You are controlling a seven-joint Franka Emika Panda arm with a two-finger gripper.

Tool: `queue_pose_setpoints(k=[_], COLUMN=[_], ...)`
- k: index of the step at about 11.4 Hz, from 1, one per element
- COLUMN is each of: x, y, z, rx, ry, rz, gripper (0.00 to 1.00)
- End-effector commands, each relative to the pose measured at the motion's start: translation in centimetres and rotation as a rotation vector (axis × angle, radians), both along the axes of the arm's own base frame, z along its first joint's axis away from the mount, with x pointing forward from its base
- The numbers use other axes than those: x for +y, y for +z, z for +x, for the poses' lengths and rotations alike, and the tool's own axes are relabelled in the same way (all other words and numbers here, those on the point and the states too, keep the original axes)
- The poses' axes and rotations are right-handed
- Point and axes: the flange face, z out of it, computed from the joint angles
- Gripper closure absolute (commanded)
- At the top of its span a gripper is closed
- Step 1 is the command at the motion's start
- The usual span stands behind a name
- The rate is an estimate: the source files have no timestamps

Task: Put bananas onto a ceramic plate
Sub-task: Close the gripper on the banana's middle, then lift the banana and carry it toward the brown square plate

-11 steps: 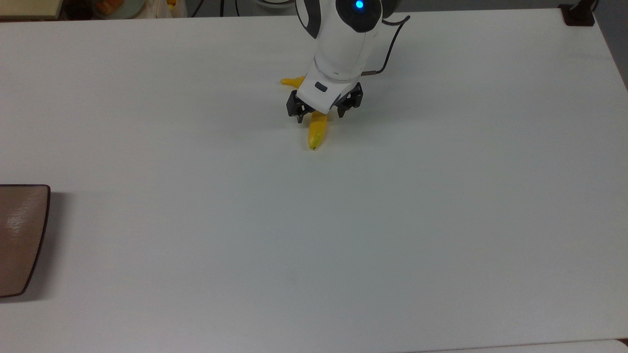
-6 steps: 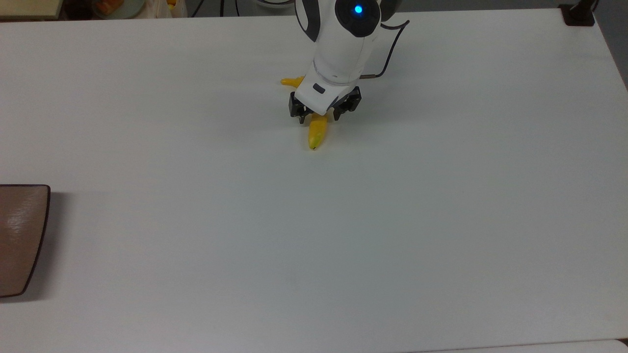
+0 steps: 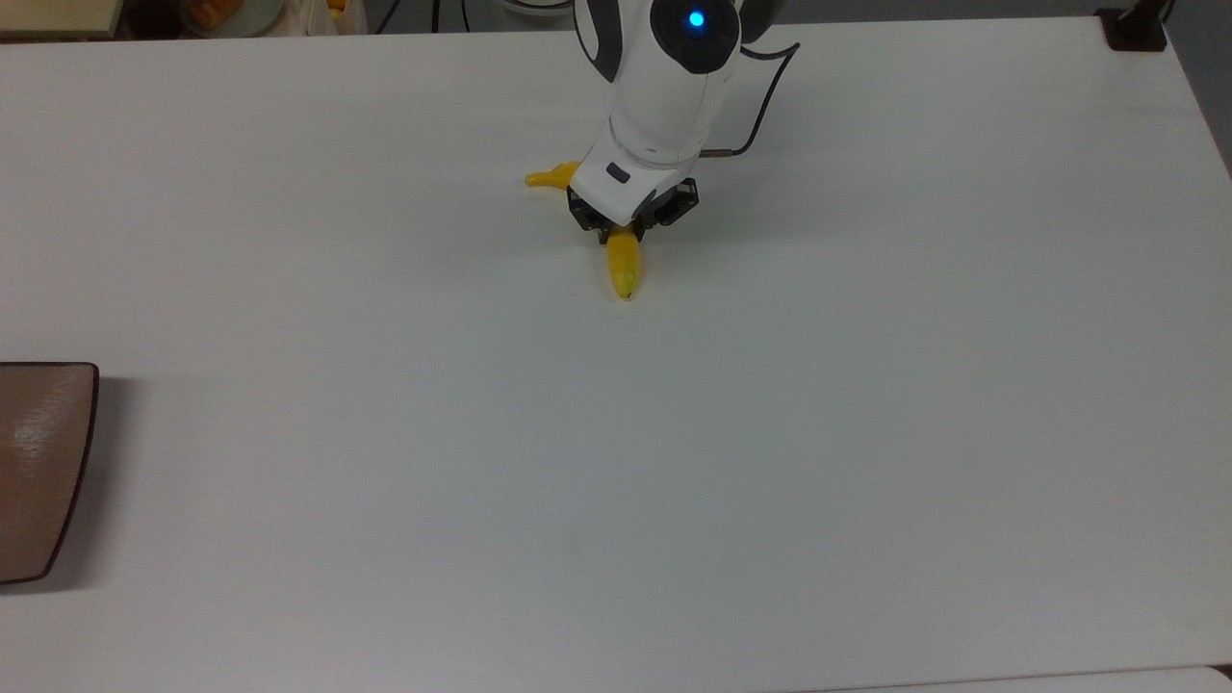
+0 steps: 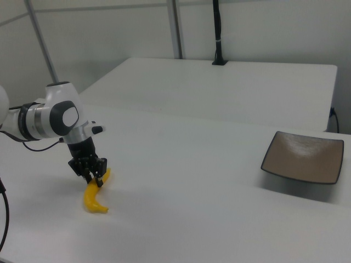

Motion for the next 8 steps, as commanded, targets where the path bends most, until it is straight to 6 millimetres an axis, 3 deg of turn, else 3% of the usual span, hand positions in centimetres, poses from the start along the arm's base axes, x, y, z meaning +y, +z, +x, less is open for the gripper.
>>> queue_pose_setpoints(k=[1,4,8], x=[-0.8,-1.7,-4.6], y=[1.0,4.5,12.2], z=[0.0,1.6,5.0], rx=[-0.020,-0.015,-0.043], ry=[-0.033,-0.067,-0.155], rz=[-0.003,-0.006,0.039], gripper=[1.00,1.00,1.00])
